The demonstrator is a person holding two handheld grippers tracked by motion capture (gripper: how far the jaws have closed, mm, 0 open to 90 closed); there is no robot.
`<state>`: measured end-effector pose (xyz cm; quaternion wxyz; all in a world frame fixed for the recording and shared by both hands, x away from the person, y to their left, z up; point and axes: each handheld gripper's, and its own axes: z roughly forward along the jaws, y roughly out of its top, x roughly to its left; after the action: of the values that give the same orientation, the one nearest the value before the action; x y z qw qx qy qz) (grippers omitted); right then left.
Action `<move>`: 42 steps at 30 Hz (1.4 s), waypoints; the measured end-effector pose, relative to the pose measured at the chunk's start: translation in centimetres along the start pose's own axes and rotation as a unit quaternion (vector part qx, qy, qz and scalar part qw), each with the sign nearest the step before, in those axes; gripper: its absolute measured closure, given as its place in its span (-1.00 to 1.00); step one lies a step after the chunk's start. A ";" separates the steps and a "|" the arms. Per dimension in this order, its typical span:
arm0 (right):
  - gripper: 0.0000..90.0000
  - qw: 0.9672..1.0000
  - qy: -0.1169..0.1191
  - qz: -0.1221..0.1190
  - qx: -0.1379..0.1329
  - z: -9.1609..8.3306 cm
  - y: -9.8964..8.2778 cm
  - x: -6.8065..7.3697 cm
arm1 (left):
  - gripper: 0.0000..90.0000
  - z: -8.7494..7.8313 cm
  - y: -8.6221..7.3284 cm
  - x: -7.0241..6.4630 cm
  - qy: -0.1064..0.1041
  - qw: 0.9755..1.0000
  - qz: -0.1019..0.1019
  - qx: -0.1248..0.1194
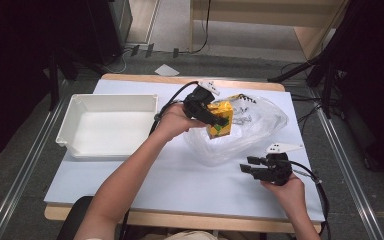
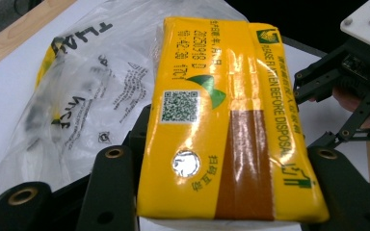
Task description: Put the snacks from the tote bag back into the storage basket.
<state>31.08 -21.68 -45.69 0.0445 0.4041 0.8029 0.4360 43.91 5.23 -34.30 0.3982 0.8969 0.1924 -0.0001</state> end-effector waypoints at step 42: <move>0.09 1.000 0.017 -0.012 -0.001 0.4 0.3 -0.3 | 0.15 -6.3 -3.4 1.3 0.031 0.999 -0.026 -0.004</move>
<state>31.63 -21.50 -45.84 0.0362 0.3868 0.8079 0.4432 43.01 12.25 -32.71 0.3955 0.8896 0.2279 0.0186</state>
